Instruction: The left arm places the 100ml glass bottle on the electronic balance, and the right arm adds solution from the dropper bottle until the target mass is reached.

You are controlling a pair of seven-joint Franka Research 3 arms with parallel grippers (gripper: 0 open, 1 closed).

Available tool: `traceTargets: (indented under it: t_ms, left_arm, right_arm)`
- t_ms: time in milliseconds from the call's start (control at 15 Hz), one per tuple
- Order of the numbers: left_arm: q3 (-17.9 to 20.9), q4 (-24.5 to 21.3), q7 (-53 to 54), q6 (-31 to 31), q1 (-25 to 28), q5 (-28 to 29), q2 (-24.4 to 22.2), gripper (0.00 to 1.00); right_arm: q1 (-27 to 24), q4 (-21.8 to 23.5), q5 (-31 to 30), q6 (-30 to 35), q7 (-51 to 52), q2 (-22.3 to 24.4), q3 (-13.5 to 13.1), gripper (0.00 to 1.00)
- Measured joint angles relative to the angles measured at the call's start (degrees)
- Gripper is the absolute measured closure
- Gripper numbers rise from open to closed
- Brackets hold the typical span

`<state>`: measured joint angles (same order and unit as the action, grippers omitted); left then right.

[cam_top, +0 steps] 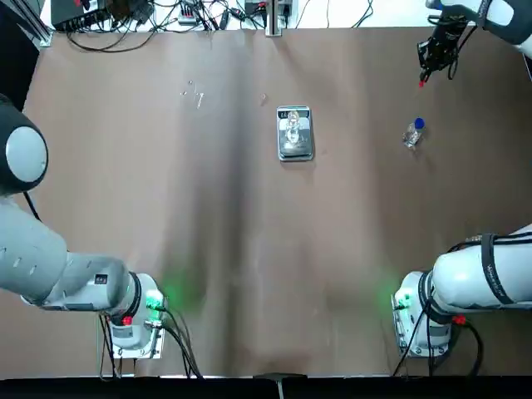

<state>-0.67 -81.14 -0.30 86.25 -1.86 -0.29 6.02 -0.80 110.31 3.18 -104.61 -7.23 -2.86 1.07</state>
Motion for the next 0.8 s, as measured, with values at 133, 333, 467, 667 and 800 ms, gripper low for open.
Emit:
traceTargets:
  t_ms: [133, 333, 467, 667, 800]
  left_arm:
    - [0.00, 0.00, 0.04, 0.05, 0.00, 0.00, 0.00, 0.00]
    - [-0.01, -0.02, 0.08, 0.07, -0.04, 0.00, 0.08, 0.00]
    - [-0.03, -0.03, 0.08, 0.07, -0.14, 0.00, 0.19, 0.00]
    - [-0.05, -0.04, 0.08, 0.11, -0.29, 0.00, 0.26, 0.00]
    - [-0.06, -0.04, 0.08, 0.12, -0.33, 0.00, 0.28, 0.00]
  right_arm:
    - [1.62, -1.71, 0.06, 2.00, -2.31, 0.01, 0.06, 0.92]
    - [3.92, -3.42, 2.24, 3.27, -5.28, 0.02, 0.12, 0.92]
    - [5.22, -4.16, 3.16, 3.51, -7.17, 0.02, 0.16, 0.92]
    - [8.14, -4.68, 5.01, 3.63, -10.84, 0.02, 0.21, 0.91]
    - [8.96, -4.80, 6.56, 3.63, -11.43, 0.02, 0.22, 0.92]
